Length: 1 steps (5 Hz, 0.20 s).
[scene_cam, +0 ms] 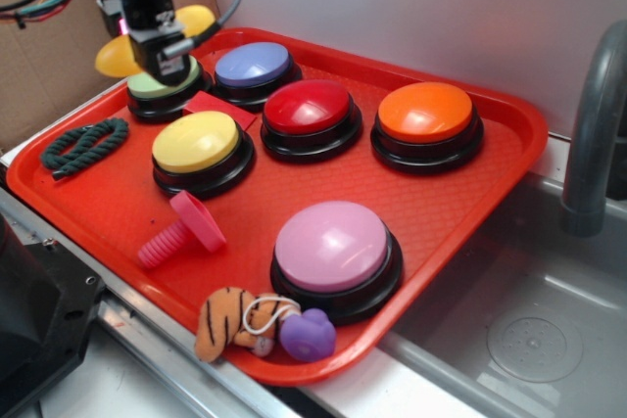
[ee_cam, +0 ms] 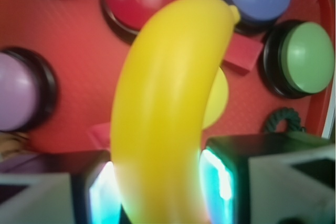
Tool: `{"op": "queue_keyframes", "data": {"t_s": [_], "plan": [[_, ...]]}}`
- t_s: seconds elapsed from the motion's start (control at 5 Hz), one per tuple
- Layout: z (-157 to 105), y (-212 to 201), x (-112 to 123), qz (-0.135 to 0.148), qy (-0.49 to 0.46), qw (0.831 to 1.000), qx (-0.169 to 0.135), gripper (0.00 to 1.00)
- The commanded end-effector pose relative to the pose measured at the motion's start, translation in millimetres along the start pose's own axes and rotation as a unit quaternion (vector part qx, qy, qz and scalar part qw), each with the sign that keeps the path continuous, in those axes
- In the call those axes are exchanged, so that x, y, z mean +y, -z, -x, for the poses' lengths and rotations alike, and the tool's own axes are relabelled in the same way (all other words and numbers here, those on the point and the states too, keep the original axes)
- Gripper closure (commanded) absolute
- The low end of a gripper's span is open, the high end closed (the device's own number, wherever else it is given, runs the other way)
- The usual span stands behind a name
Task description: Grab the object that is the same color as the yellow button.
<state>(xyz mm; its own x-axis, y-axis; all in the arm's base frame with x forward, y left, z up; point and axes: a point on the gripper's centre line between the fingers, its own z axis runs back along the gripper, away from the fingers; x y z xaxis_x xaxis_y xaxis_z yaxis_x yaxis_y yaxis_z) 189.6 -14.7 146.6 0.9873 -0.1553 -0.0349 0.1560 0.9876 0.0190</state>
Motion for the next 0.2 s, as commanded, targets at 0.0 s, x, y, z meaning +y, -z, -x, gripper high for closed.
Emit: {"op": "queue_keyframes", "data": {"t_s": [0.0], "plan": [[-7.5, -23.1, 2.7, 0.026, -0.061, 0.998, -0.004, 0.0]]}}
